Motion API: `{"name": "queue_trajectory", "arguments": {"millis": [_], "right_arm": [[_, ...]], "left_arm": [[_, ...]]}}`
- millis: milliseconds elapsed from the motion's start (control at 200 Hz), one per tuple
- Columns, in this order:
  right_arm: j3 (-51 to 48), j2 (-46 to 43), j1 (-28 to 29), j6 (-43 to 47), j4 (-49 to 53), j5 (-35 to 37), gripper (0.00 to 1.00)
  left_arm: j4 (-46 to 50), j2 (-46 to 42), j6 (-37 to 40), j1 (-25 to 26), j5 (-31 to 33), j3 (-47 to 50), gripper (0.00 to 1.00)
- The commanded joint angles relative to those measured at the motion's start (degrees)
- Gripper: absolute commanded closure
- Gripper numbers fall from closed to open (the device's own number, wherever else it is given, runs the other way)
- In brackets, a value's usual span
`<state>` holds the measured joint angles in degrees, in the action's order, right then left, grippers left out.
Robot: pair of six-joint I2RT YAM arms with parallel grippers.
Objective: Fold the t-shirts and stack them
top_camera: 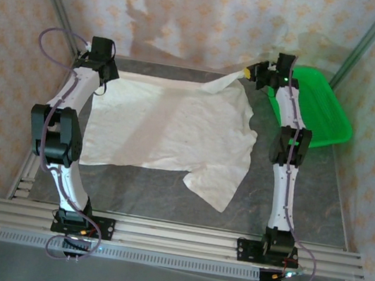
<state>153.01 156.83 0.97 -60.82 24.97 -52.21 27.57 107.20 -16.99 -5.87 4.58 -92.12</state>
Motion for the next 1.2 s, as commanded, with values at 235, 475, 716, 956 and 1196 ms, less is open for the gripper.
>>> {"name": "queue_trajectory", "arguments": {"millis": [235,475,716,956,1196], "right_arm": [[-1.6,-7.8,2.3,2.2,0.1,1.4,1.00],[-7.9,-15.2,4.6,3.6,2.1,5.9,1.00],[-19.1,-24.2,5.8,6.0,1.2,10.3,1.00],[-36.9,-34.5,6.5,4.1,-7.0,11.7,1.00],[-45.8,-37.3,6.6,3.4,-11.3,12.0,1.00]], "left_arm": [[-0.5,-1.3,-0.4,-3.8,-6.4,-3.1,1.00],[0.5,0.3,-0.5,-5.9,-11.5,-4.1,1.00],[2.7,1.9,-0.6,-7.4,-13.7,-6.1,1.00],[4.4,4.6,-0.5,-7.9,-15.4,-6.8,1.00],[6.2,7.3,-0.4,-8.0,-15.6,-8.4,1.00]]}}
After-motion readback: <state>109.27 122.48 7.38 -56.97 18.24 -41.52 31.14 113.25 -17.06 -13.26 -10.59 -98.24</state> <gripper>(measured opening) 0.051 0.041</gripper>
